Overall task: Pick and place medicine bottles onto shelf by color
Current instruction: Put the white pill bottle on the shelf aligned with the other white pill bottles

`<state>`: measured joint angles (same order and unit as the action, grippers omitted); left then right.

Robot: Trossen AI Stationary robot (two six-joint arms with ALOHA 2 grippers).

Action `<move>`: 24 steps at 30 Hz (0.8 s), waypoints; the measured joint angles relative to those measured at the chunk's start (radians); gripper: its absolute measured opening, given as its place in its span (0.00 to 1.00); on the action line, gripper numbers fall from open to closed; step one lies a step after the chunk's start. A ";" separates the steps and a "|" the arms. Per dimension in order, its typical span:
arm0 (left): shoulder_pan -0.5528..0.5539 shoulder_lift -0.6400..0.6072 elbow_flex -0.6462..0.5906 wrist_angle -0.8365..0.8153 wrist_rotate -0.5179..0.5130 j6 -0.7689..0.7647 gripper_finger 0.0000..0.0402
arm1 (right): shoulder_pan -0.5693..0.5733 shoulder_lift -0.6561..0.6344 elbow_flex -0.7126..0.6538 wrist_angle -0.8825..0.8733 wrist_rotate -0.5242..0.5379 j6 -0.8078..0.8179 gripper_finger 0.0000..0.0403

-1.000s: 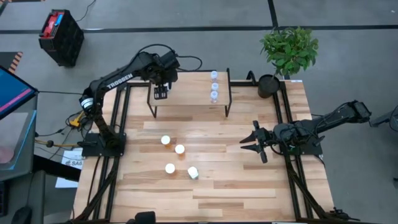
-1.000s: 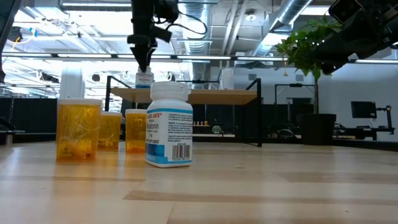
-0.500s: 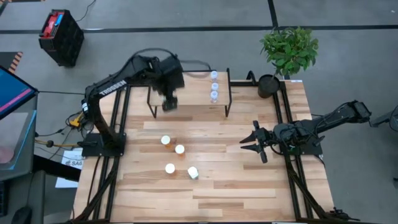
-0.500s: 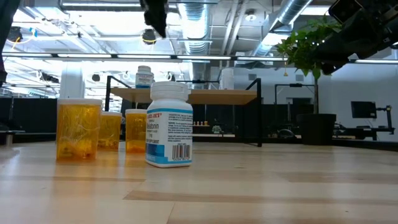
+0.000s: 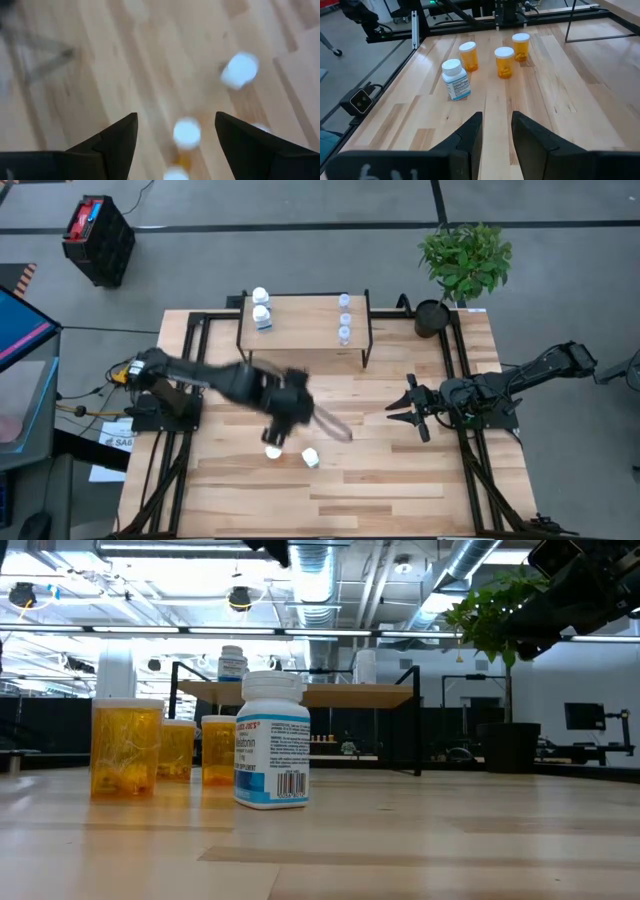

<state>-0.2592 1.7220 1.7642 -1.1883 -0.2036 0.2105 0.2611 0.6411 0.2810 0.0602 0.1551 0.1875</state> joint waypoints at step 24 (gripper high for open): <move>-0.286 0.188 -0.168 0.405 -0.201 -0.350 0.63 | 0.000 0.000 0.000 -0.058 0.001 0.156 0.31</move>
<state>-0.5452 1.9098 1.5964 -0.7830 -0.4044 -0.1396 0.2611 0.6413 0.2810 0.0026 0.1562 0.3433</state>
